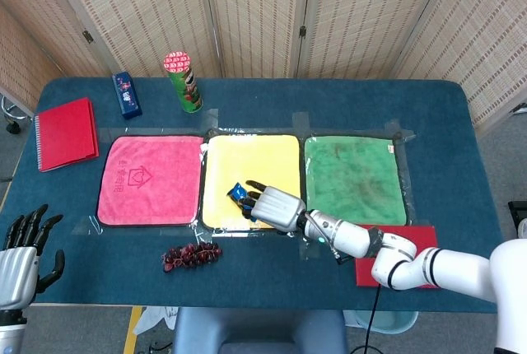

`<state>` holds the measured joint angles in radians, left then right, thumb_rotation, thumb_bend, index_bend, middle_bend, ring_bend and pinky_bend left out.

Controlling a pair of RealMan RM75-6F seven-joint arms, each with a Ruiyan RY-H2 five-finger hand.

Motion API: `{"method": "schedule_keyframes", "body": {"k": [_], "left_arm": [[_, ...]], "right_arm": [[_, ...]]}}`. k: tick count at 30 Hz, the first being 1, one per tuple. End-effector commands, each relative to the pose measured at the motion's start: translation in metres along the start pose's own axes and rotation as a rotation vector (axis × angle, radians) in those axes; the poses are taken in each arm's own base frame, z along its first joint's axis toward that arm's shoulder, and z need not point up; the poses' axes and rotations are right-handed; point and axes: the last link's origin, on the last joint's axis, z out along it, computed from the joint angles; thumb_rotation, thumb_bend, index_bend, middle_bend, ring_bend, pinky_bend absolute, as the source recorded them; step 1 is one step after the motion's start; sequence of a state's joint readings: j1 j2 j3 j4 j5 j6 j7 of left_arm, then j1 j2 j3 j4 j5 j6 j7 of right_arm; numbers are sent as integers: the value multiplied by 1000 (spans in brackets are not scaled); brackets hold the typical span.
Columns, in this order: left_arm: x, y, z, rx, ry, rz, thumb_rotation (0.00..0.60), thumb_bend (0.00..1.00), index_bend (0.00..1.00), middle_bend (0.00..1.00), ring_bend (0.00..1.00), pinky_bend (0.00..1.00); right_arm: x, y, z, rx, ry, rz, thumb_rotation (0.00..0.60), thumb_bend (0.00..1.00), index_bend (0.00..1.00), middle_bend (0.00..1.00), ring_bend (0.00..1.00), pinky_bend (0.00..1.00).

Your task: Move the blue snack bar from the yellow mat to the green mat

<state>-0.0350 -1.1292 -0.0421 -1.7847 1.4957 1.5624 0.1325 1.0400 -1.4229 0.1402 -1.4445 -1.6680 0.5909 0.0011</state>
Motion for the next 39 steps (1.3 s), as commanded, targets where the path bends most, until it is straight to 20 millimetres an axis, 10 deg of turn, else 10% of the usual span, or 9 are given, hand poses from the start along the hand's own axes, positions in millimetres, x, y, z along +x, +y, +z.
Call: {"method": "schedule_keyframes", "body": {"k": [1, 19, 39], "left_arm": [[1, -1, -1, 8, 2, 0, 600, 591, 191, 69, 83, 6], [2, -10, -7, 40, -13, 7, 600, 591, 191, 70, 83, 6], [0, -14, -9, 50, -24, -2, 600, 591, 191, 70, 83, 6]], "right_arm": [[-2, -2, 14, 7, -19, -12, 600, 197, 346, 202, 190, 0], [-11, -8, 67, 20, -92, -149, 600, 197, 346, 208, 180, 0], [-21, 10, 65, -14, -141, -288, 600, 197, 480, 253, 141, 0]]}}
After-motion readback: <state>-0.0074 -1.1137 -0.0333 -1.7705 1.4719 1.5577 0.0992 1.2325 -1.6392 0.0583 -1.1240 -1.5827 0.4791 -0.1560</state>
